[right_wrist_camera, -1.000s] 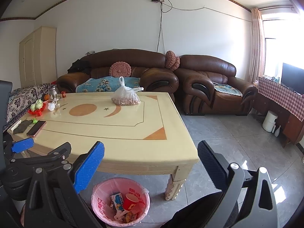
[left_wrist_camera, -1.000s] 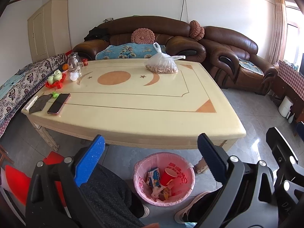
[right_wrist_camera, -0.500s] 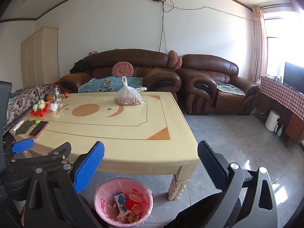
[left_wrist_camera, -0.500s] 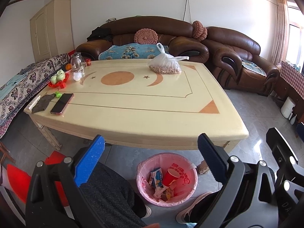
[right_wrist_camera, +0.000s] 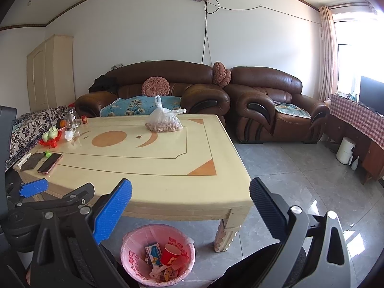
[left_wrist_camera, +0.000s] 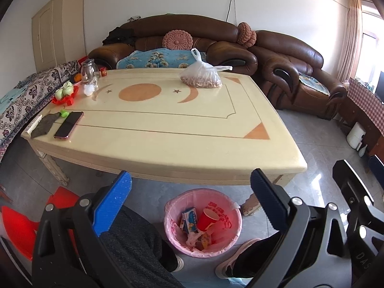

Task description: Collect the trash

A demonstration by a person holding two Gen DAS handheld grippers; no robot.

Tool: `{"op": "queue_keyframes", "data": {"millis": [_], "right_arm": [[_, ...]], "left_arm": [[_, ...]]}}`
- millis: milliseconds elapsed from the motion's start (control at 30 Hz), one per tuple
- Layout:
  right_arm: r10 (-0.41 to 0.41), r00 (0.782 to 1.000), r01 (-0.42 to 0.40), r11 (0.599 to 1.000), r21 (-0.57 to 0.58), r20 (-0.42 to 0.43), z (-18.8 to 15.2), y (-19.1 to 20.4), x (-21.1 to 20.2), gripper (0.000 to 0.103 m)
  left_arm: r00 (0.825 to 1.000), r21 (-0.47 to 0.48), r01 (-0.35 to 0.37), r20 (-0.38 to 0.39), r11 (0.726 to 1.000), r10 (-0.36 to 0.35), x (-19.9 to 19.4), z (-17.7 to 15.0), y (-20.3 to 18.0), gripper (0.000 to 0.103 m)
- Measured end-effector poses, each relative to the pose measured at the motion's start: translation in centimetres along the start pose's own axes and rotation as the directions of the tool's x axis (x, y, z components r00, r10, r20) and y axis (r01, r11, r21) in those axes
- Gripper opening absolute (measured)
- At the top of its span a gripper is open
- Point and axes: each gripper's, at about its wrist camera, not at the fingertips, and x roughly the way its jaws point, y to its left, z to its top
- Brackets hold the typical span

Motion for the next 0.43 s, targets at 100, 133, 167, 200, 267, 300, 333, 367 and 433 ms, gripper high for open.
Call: {"op": "queue_keyframes", "data": {"millis": [100,133,167,200,267,300,333,367,433], "right_arm": [[0.003,1.0,-0.003,1.0,0.006,-0.002,0.04,-0.07,0.1,0.096],[0.002,1.0,-0.002,1.0,0.007,-0.002,0.05,-0.1,0.12,0.096],[0.002,1.0,-0.002,1.0,0.007,-0.003,0.1,-0.09,0.18,0.096],[0.001,1.0,-0.001,1.0,0.006,-0.002,0.11,-0.08,0.19,0.096],[-0.002,1.0,0.002,1.0,0.005,0.0,0.09,-0.11,0.18,0.096],[-0.002,1.0,0.002,1.0,0.005,0.0,0.1,-0.14,0.18,0.096],[-0.001,1.0,0.001,1.0,0.006,0.0,0.08,-0.14,0.17,0.096],[-0.001,1.0,0.001,1.0,0.006,0.001,0.08,-0.16,0.16,0.096],[-0.002,1.0,0.002,1.0,0.006,0.002,0.04,-0.17,0.12,0.096]], "left_arm": [[1.0,0.007,-0.006,-0.01,1.0,0.006,0.05,0.12,-0.18,0.097],[1.0,0.01,-0.01,-0.009,1.0,0.01,0.0,0.1,-0.24,0.097],[1.0,0.011,-0.016,-0.01,1.0,0.016,-0.03,0.09,-0.28,0.097],[1.0,0.01,-0.02,-0.012,1.0,0.02,-0.03,0.11,-0.29,0.097],[1.0,0.01,-0.024,-0.013,1.0,0.024,0.02,0.24,-0.31,0.097],[1.0,0.01,-0.026,-0.014,1.0,0.027,0.03,0.26,-0.34,0.097],[1.0,0.011,-0.027,-0.014,1.0,0.027,0.05,0.33,-0.32,0.097],[1.0,0.012,-0.027,-0.016,1.0,0.027,0.06,0.35,-0.34,0.097],[0.999,0.013,-0.03,-0.015,0.999,0.03,0.05,0.38,-0.34,0.097]]}}
